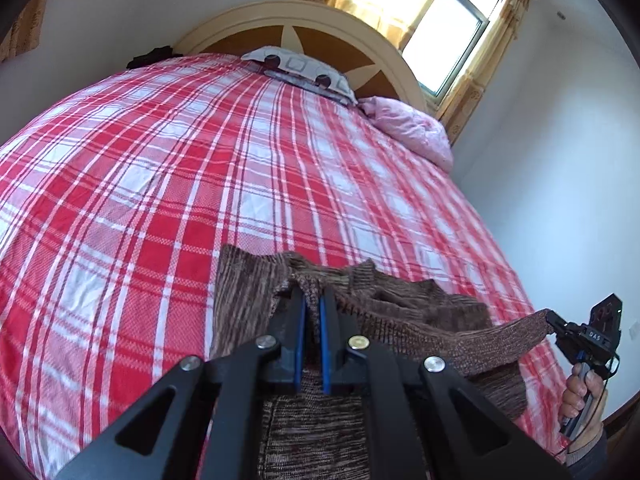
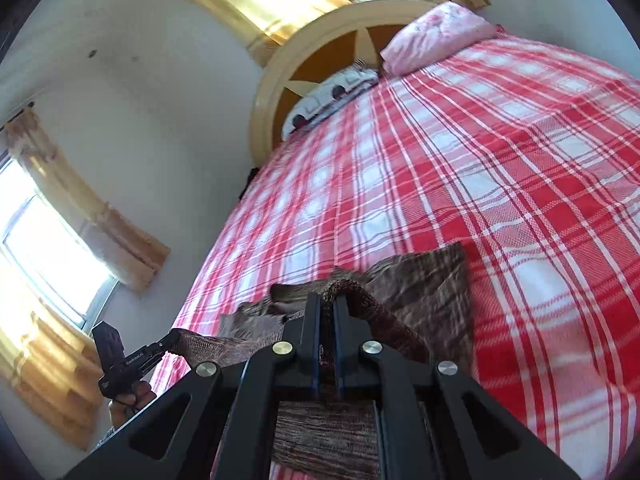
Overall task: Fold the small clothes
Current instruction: 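Lift the hem with both tools and fold it over toward the collar, then lower the hem onto the sweater and open both tools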
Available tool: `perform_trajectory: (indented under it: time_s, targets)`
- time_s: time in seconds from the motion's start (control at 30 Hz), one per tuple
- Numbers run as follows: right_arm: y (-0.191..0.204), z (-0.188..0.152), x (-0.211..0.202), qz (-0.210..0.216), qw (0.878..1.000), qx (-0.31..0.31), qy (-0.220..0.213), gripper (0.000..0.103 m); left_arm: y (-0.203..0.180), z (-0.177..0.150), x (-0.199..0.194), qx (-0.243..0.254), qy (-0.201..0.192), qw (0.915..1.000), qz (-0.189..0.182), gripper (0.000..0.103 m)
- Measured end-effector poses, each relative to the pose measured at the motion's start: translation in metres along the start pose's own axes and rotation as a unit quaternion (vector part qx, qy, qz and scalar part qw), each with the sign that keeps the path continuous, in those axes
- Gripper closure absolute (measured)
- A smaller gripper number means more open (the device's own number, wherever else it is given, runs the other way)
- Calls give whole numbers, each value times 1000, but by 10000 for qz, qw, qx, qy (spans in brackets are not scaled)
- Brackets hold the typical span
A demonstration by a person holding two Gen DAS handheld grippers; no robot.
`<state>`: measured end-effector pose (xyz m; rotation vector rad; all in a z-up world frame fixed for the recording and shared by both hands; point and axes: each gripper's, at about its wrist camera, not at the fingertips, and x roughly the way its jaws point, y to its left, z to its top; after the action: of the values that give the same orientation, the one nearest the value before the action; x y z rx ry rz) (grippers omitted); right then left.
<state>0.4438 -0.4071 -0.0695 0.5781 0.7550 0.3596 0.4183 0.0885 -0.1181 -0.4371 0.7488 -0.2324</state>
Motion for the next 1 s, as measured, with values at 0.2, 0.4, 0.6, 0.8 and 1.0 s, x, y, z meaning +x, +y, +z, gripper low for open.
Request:
perform_trajectory:
  time_s: [0.2,0.4,0.6,0.8,1.0]
  targets:
    - [-31,19,50,-426,9986,239,214,98,10,4,48,1,348,9990,280,95]
    - [-56,33,94,-1074,9927,442,315,56,37,13,56,-458,145,9959,765,90]
    - [-34,27,80,-311,9987,346,211,32,40,8,25,-202,144,9965,801,89]
    - [14,-22,105,413,9835,-64,1760,32,-12,-34,37,1212,892,9847,874,35]
    - [38,-11,176,-444,9733,-593,2170,32,-26,-9,77,1808,751,9627,1867,32]
